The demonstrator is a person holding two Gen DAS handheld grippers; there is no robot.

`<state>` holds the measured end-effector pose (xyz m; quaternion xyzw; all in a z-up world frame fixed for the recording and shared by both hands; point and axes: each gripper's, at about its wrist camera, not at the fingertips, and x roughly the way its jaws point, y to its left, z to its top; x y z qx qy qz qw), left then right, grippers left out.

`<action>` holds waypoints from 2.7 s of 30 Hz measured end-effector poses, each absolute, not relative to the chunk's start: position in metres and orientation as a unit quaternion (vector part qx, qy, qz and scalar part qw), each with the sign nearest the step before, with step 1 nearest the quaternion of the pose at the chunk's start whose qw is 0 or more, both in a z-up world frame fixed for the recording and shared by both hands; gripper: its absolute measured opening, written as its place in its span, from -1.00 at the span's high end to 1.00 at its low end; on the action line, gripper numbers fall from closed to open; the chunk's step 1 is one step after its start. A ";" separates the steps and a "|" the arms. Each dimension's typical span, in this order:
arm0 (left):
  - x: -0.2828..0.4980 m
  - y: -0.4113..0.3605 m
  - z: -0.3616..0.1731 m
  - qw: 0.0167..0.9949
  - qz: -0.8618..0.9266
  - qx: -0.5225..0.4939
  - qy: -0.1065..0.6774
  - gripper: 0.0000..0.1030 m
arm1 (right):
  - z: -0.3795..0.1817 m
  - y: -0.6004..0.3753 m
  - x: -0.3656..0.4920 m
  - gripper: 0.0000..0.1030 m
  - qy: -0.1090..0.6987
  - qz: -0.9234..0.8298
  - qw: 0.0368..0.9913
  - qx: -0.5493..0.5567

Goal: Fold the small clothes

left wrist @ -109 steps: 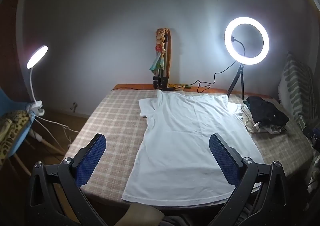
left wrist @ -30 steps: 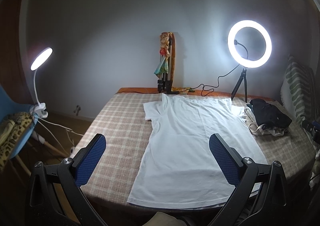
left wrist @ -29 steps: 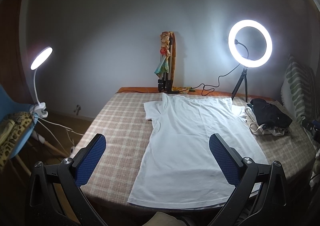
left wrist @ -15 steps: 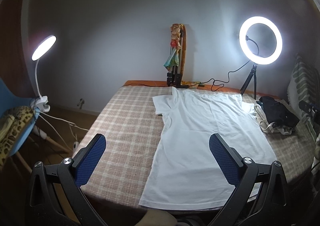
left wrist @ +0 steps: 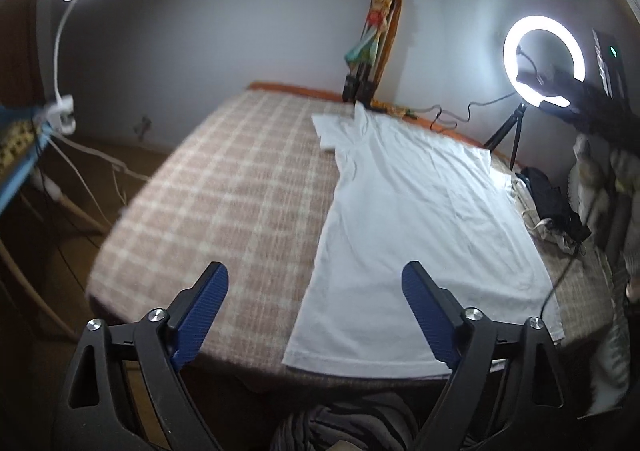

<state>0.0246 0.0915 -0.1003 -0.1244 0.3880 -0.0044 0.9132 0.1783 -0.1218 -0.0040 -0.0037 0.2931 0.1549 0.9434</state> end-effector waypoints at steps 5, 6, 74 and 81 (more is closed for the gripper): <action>0.034 0.094 -0.141 0.891 -0.022 -0.152 0.426 -0.35 | -0.030 -0.077 0.239 -0.52 0.372 0.217 0.902 0.030; 0.035 0.095 -0.147 0.889 -0.024 -0.156 0.430 -0.34 | -0.037 -0.064 0.252 -0.52 0.387 0.230 0.893 0.029; 0.045 0.105 -0.198 0.859 -0.089 -0.246 0.439 0.63 | -0.211 0.099 0.453 0.22 0.564 0.166 0.807 -0.059; 0.043 0.105 -0.200 0.866 -0.093 -0.239 0.430 0.89 | -0.215 0.122 0.450 0.39 0.542 0.146 0.816 -0.135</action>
